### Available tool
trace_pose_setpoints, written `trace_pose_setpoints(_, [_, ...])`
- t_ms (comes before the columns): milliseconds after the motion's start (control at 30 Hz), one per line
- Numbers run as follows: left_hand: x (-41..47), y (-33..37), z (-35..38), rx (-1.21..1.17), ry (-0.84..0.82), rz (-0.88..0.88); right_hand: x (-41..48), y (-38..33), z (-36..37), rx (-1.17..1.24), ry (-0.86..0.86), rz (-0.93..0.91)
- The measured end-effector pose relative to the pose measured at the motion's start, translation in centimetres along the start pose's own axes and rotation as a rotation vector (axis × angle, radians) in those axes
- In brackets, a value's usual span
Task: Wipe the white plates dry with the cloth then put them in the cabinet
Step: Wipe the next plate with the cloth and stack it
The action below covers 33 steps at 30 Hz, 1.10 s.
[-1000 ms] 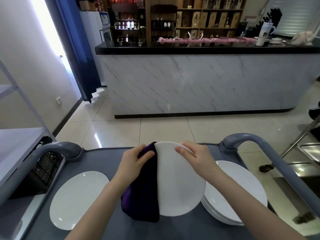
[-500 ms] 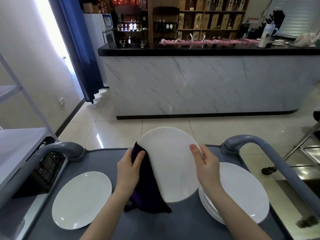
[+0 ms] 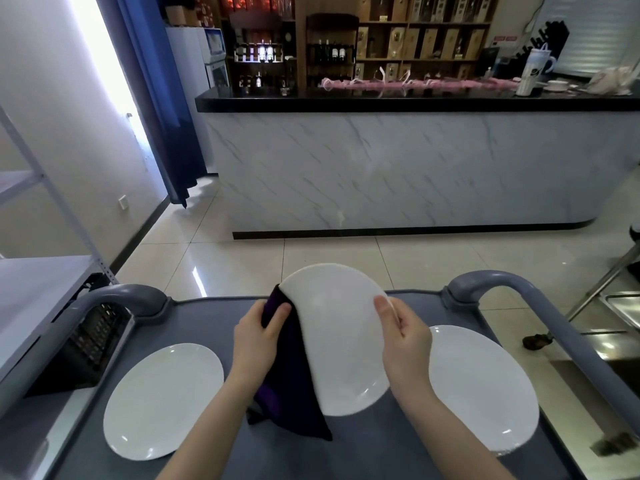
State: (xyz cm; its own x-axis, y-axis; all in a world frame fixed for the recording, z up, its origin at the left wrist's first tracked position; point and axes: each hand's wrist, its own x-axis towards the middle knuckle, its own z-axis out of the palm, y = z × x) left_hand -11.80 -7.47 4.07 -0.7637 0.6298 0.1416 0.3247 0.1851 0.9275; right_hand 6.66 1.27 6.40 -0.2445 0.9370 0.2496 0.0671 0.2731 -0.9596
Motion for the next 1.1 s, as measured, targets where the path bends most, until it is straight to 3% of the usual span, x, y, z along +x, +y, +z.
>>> trace_pose_setpoints(67, [-0.6,-0.5,0.0,-0.055,0.03,-0.041,0.0,0.1,0.0,0.046,-0.002,0.06])
trace_pose_setpoints(200, [-0.7,-0.4,-1.3,-0.112,0.056,0.015,1.5,-0.9,-1.5,-0.092,-0.288,0.028])
trace_pose_setpoints(333, [-0.3,1.3,-1.7,0.05,-0.044,0.245,3.7,-2.9,-1.7,-0.284,-0.531,-0.086])
trace_pose_setpoints(433, [0.4,2.5,-1.7,0.158,-0.166,0.387,4.3,-3.1,-0.9,-0.363,-0.6,-0.148])
trace_pose_setpoints(533, [1.0,2.7,-1.5,0.149,-0.216,0.342,3.9,-2.4,-0.6,-0.265,-0.5,-0.183])
trace_pose_setpoints(600, [0.9,2.5,-1.1,0.113,-0.139,0.261,3.2,-1.9,-0.5,-0.208,-0.369,-0.165])
trace_pose_setpoints(767, [-1.3,0.6,0.4,-0.061,0.065,0.008,1.4,-0.7,0.2,0.156,0.101,0.143])
trace_pose_setpoints(833, [-2.3,0.3,1.0,-0.106,0.09,-0.058,0.8,-0.3,0.5,0.205,0.178,0.191])
trace_pose_setpoints(967, [-1.9,0.7,0.6,-0.107,0.051,-0.001,1.2,0.0,-0.7,0.078,0.061,0.094])
trace_pose_setpoints(1100, [0.0,2.6,-0.5,0.021,-0.088,0.203,2.2,-0.3,-1.8,-0.121,-0.229,-0.093])
